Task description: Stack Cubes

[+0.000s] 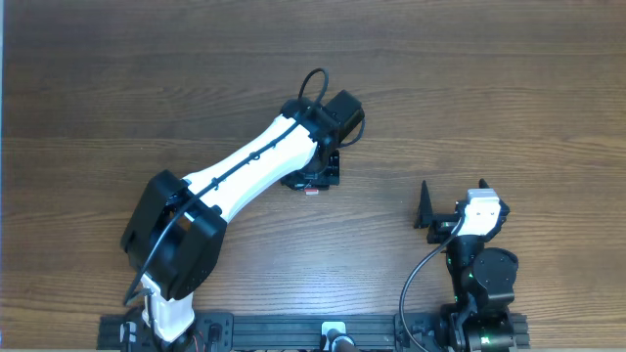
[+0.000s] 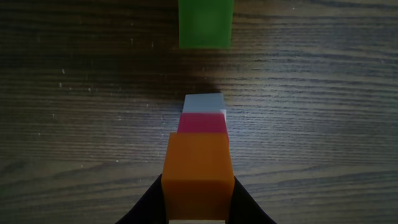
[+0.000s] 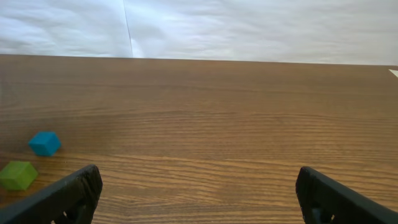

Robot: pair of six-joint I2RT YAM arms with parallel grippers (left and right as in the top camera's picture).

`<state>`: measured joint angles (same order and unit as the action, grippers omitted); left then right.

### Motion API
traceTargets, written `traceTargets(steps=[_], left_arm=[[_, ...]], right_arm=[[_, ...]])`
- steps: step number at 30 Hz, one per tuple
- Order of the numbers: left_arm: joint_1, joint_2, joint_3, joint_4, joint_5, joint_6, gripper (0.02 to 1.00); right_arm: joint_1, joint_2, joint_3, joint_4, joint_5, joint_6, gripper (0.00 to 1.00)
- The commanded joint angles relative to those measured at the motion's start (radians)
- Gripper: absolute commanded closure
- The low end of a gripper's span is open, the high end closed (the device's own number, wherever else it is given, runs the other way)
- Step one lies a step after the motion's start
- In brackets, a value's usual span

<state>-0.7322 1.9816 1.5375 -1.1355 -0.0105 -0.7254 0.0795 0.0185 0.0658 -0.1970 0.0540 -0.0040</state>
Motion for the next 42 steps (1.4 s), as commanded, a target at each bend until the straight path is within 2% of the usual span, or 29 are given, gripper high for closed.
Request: traceTargets(steps=[1, 21, 31, 42], left_arm=[[0.006, 0.006, 0.013, -0.006, 0.01, 0.015, 0.886], [0.001, 0.006, 0.013, 0.01, 0.011, 0.015, 0.842], [0.001, 0.006, 0.013, 0.008, 0.021, 0.015, 0.75], [0.001, 0.006, 0.013, 0.002, 0.021, 0.015, 0.695]], right_arm=[[0.006, -0.005, -0.006, -0.002, -0.008, -0.004, 0.007], [0.006, -0.005, -0.006, -0.002, -0.008, -0.004, 0.007], [0.006, -0.005, -0.006, -0.002, -0.008, -0.004, 0.007], [0.006, -0.005, -0.006, -0.002, -0.008, -0.004, 0.007]])
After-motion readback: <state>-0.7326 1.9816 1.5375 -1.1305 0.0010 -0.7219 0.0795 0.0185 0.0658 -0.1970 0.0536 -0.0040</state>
